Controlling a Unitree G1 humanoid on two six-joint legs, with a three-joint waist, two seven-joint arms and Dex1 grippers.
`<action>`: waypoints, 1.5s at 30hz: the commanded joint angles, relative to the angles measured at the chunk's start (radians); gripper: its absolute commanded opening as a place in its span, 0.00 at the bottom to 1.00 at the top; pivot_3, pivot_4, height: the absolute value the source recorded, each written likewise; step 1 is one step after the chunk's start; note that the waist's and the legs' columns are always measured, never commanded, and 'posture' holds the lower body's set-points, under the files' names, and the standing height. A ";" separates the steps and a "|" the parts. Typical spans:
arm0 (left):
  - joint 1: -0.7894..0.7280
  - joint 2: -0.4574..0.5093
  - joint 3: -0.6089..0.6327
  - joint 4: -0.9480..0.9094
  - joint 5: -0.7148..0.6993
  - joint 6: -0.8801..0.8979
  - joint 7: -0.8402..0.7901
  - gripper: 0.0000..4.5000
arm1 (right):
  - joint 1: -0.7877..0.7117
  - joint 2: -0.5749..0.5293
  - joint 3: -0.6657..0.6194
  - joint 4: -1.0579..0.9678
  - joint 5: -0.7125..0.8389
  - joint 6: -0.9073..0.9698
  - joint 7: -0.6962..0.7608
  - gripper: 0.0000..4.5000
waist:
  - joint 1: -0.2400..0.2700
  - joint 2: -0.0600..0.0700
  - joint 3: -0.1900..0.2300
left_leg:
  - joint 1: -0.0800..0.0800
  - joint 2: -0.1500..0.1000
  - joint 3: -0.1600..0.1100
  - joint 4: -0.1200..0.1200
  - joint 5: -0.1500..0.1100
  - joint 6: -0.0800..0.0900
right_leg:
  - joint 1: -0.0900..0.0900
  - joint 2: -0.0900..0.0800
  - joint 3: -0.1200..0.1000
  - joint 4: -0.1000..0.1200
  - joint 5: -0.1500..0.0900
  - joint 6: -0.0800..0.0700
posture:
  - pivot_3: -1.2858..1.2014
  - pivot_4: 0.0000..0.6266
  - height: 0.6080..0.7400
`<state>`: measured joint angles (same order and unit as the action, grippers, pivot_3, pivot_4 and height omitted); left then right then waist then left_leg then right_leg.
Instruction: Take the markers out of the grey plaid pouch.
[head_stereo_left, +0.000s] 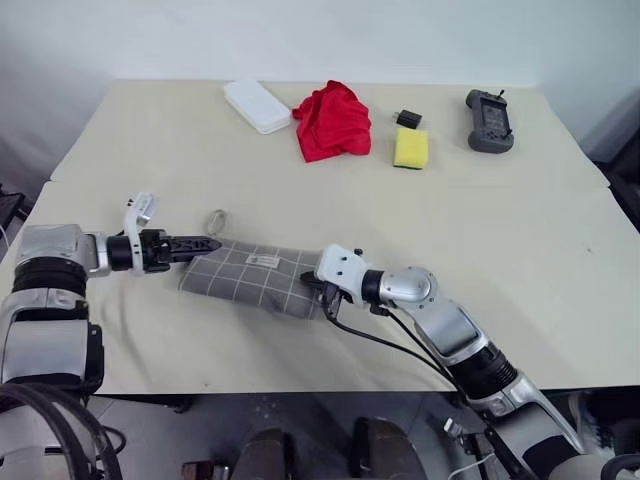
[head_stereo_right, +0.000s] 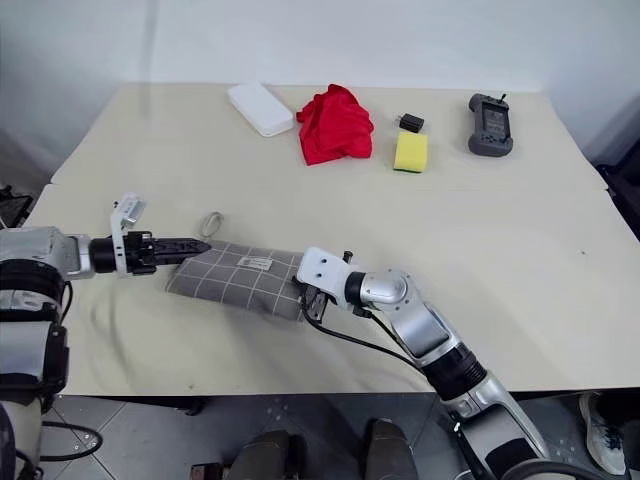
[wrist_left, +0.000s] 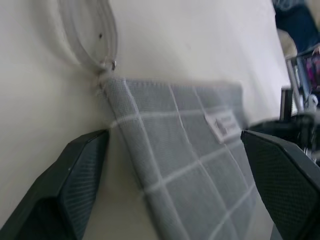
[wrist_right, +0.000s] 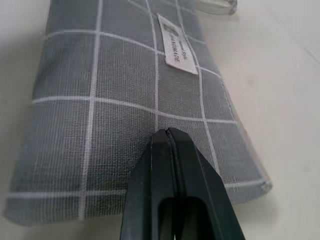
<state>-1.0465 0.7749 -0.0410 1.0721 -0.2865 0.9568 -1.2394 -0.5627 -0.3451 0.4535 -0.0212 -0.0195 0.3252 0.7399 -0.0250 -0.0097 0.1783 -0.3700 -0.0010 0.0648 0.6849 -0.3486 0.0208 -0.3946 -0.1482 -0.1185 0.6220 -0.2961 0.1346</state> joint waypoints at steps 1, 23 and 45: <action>-0.001 -0.047 -0.055 0.049 0.064 0.025 -0.030 1.00 | 0.028 -0.008 0.009 -0.043 -0.012 0.004 0.019 0.00 | 0.001 0.000 0.000 | 0.000 0.000 0.000 0.000 0.000 0.000 | 0.000 -0.001 0.000 0.000 0.000 0.000 | 0.52 0.24 1.00; -0.016 -0.117 -0.116 0.035 0.141 0.097 -0.308 0.16 | 0.091 -0.090 -0.030 -0.055 -0.056 -0.083 0.056 0.00 | 0.012 0.001 -0.001 | 0.000 -0.001 0.000 0.001 0.000 0.000 | 0.001 -0.001 0.001 0.000 0.000 0.000 | 0.52 0.24 1.00; 0.237 -0.458 0.344 -0.635 0.018 -0.943 0.360 0.00 | 0.390 -0.321 -0.863 -0.395 0.793 0.394 0.087 0.95 | 0.055 -0.002 0.001 | -0.005 0.003 -0.011 0.010 -0.001 0.001 | 0.003 -0.002 0.000 -0.003 0.002 0.002 | 0.52 0.24 1.00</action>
<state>-0.7867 0.3263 0.3612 0.4824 -0.3307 0.2029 -0.8958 -0.1545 -0.6496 -0.3655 -0.4113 0.7203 0.6999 0.8338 0.0297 -0.0119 0.1793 -0.3746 -0.0016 0.0553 0.6948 -0.3494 0.0222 -0.3915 -0.1500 -0.1187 0.6187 -0.2941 0.1375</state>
